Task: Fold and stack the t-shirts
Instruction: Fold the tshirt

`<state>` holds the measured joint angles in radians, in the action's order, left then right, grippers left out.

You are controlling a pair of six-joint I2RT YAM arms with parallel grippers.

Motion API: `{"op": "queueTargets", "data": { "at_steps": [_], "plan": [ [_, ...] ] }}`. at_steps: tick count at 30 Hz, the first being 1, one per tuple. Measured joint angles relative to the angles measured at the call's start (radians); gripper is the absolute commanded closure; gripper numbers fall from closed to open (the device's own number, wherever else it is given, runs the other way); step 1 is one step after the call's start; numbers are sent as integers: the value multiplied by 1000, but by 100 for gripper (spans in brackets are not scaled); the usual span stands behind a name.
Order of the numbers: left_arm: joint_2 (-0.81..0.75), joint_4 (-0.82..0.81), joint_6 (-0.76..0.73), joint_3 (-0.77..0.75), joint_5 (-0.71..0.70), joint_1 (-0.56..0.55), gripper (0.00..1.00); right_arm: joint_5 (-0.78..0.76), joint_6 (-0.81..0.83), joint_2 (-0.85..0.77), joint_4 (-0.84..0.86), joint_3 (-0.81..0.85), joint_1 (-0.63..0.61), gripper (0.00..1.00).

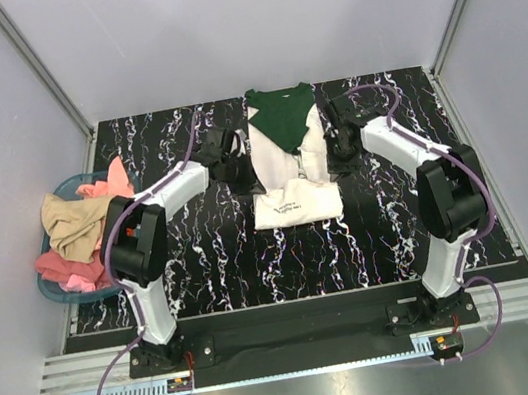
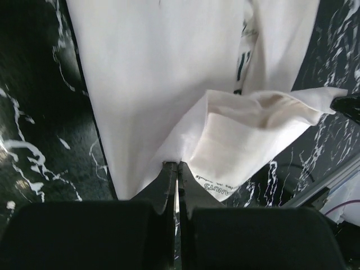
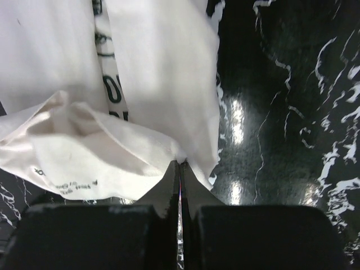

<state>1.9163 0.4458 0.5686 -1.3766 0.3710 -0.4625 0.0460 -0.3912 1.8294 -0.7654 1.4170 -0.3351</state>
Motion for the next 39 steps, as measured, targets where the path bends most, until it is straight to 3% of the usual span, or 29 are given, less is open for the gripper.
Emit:
{"op": "queueTargets", "data": {
  "at_steps": [12,28,39],
  "plan": [
    [132,10,-37,-237,10,52,100,33,69,154,-23,250,72,100],
    [243,-56,-48,-392,104,131,100,114,161,289,-44,488,123,100],
    [399,-113,-48,-509,160,165,100,155,209,423,-45,624,164,100]
  ]
}}
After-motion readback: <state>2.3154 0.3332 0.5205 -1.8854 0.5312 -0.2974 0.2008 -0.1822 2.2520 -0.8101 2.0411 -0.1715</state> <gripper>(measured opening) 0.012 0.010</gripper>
